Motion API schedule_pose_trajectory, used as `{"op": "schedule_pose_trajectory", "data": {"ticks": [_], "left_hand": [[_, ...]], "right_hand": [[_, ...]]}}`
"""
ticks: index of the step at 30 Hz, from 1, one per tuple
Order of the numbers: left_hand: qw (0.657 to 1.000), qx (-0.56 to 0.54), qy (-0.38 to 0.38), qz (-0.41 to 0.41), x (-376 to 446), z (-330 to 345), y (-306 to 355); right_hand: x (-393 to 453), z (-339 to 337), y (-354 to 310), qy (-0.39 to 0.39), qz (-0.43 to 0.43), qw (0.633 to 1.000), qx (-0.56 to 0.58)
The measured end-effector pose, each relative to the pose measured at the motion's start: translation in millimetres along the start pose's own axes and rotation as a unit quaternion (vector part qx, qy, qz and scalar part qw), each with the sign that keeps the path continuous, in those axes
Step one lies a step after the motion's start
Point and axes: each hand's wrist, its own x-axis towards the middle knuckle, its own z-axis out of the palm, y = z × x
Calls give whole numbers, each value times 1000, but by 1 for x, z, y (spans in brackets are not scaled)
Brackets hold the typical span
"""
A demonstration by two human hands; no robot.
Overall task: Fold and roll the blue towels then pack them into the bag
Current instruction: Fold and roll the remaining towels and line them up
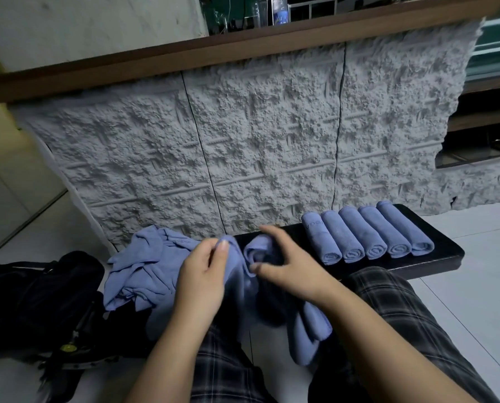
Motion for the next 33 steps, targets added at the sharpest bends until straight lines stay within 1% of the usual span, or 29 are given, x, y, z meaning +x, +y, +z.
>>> {"op": "schedule_pose_trajectory", "data": {"ticks": [1, 2, 4, 6, 8, 11, 13, 15, 18, 21, 23, 25, 27, 29, 31, 33], "left_hand": [[999, -33, -1, 14, -1, 3, 10], [997, -66, -4, 27, -4, 6, 17], [992, -119, -24, 41, -8, 12, 23], [985, -158, -50, 41, -11, 15, 24], [982, -172, -60, 38, -11, 18, 21], [989, -142, -45, 22, -16, 26, 15], [991, -118, -61, 22, -21, 34, 11], [992, -86, -82, 32, -26, 40, 7], [993, -62, -96, 39, -31, 47, 4], [991, -32, -114, 63, -36, 51, 10], [990, -36, -105, 90, -37, 50, 11], [989, -83, -87, 83, -35, 44, 14], [990, -123, -39, 61, -29, 36, 15], [988, -143, 28, 51, -22, 26, 20], [982, -164, 77, 51, -18, 18, 27], [980, -171, 93, 48, -17, 15, 31]], "right_hand": [[0, 7, 0, -24, -26, 999, -22], [1, 13, 2, -23, -45, 998, -39], [2, 16, 2, 22, -54, 998, -35], [0, 10, -3, 66, -50, 997, 4], [-2, 4, -12, 95, -45, 994, 26], [-3, 0, -19, 152, -5, 986, 66], [-3, -3, -23, 178, 9, 977, 114], [-3, -9, -28, 193, 5, 971, 141], [-6, -17, -32, 208, 9, 966, 151], [-8, -19, -32, 204, 24, 963, 176], [-7, -19, -30, 196, 38, 961, 193], [-5, -22, -24, 196, 38, 965, 168], [-4, -24, -18, 200, 26, 972, 124], [-1, -25, -10, 207, 48, 970, 117], [2, -22, -5, 216, 86, 963, 135], [3, -22, -4, 212, 96, 958, 166]]}}
